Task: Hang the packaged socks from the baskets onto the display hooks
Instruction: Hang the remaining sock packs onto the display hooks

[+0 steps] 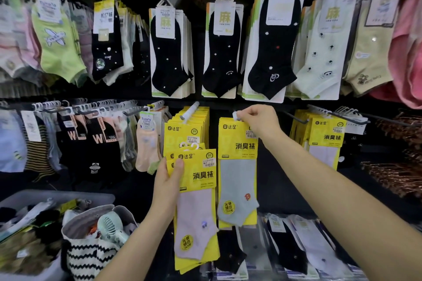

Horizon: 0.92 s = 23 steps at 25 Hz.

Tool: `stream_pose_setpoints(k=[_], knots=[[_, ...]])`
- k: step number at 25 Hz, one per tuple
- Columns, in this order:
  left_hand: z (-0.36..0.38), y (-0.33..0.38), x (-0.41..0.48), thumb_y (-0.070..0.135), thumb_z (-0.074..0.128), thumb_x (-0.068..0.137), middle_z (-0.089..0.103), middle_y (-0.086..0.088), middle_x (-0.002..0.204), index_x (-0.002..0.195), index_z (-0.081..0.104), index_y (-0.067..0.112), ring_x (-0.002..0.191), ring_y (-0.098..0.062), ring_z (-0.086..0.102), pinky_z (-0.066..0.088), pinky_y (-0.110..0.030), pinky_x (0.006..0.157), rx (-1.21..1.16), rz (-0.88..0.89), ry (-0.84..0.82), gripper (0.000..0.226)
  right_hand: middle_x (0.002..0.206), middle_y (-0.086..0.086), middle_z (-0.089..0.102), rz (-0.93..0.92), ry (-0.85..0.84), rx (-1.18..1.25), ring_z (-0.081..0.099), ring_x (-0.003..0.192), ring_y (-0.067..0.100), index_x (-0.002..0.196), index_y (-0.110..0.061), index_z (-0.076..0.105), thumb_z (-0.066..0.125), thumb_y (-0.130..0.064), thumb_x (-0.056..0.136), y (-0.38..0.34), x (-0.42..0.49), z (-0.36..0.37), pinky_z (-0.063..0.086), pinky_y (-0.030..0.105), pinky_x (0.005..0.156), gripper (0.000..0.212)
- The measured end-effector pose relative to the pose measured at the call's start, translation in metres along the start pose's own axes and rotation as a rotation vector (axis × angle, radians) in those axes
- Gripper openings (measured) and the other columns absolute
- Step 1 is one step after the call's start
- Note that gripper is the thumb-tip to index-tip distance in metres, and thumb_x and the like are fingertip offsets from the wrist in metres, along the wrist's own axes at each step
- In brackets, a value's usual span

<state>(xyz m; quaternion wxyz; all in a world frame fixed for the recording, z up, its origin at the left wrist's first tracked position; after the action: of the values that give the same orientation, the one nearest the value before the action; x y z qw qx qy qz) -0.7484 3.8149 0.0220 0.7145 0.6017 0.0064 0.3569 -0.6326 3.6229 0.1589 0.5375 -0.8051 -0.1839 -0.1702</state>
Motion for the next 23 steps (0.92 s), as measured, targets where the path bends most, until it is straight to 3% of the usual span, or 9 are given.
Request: stream_pose_setpoints(k=[5, 8, 13, 15, 17, 20, 23], knots=[[-0.010, 0.005, -0.004, 0.030, 0.052, 0.090, 0.073, 0.011, 0.096, 0.100, 0.061, 0.031, 0.087, -0.011, 0.070, 0.056, -0.021, 0.064, 0.036, 0.022, -0.007, 0.013, 0.065, -0.013, 0.062, -0.064, -0.006, -0.123, 0.056, 0.066, 0.004, 0.059, -0.031, 0.061, 0.067, -0.035, 0.083, 0.002, 0.003, 0.002, 0.042, 0.023, 0.053, 0.025], [-0.003, 0.008, -0.003, 0.032, 0.053, 0.089, 0.073, 0.009, 0.098, 0.103, 0.060, 0.029, 0.090, -0.013, 0.070, 0.057, -0.024, 0.067, 0.028, 0.024, -0.028, 0.016, 0.069, -0.011, 0.064, -0.085, -0.018, -0.222, 0.057, 0.067, 0.008, 0.059, -0.030, 0.063, 0.065, -0.036, 0.084, 0.001, 0.002, -0.003, 0.049, 0.029, 0.061, 0.025], [0.026, 0.016, -0.004, 0.041, 0.055, 0.082, 0.071, 0.010, 0.104, 0.108, 0.058, 0.030, 0.096, -0.013, 0.068, 0.056, -0.026, 0.071, -0.010, 0.042, -0.070, 0.028, 0.080, -0.006, 0.063, -0.164, 0.114, -0.056, 0.055, 0.070, 0.001, 0.073, -0.026, 0.061, 0.060, -0.038, 0.086, 0.004, -0.024, -0.015, 0.040, 0.023, 0.063, 0.018], [0.041, 0.018, -0.006, 0.044, 0.056, 0.080, 0.070, 0.010, 0.105, 0.105, 0.058, 0.035, 0.099, -0.013, 0.067, 0.056, -0.031, 0.077, -0.017, 0.042, -0.083, 0.027, 0.077, -0.006, 0.059, -0.159, -0.030, -0.038, 0.052, 0.066, 0.001, 0.074, -0.025, 0.058, 0.065, -0.046, 0.080, 0.013, -0.045, -0.004, 0.037, 0.021, 0.060, 0.023], [0.054, 0.018, -0.008, 0.044, 0.058, 0.080, 0.069, 0.008, 0.107, 0.103, 0.058, 0.036, 0.101, -0.015, 0.066, 0.054, -0.035, 0.082, -0.020, 0.041, -0.104, 0.025, 0.079, -0.002, 0.060, -0.096, -0.181, -0.105, 0.054, 0.070, 0.011, 0.081, -0.020, 0.059, 0.071, -0.048, 0.074, 0.025, -0.061, 0.005, 0.042, 0.024, 0.059, 0.031], [0.069, 0.016, -0.012, 0.043, 0.058, 0.078, 0.070, 0.010, 0.103, 0.103, 0.057, 0.033, 0.096, -0.010, 0.067, 0.055, -0.025, 0.074, -0.021, 0.033, -0.171, 0.027, 0.087, 0.013, 0.068, -0.050, -0.187, -0.037, 0.065, 0.083, 0.029, 0.085, -0.012, 0.064, 0.073, -0.038, 0.077, 0.033, -0.064, -0.003, 0.054, 0.043, 0.075, 0.028], [0.077, 0.010, -0.015, 0.045, 0.050, 0.083, 0.068, 0.009, 0.103, 0.106, 0.054, 0.030, 0.092, -0.005, 0.067, 0.054, -0.019, 0.068, -0.047, -0.041, -0.221, 0.028, 0.085, 0.012, 0.069, -0.019, -0.188, 0.042, 0.067, 0.083, 0.027, 0.081, -0.022, 0.061, 0.073, -0.032, 0.078, 0.036, -0.064, -0.014, 0.056, 0.038, 0.074, 0.016]])
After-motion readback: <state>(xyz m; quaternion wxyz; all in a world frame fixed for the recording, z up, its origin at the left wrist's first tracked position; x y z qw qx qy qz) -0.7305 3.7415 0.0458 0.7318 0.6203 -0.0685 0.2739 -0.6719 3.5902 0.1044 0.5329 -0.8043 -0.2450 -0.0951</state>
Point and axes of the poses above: each hand's wrist, its own x-axis towards the middle knuckle, its own z-axis out of the palm, y = z × x, the point moved 3 cm from there along x, towards the middle knuckle
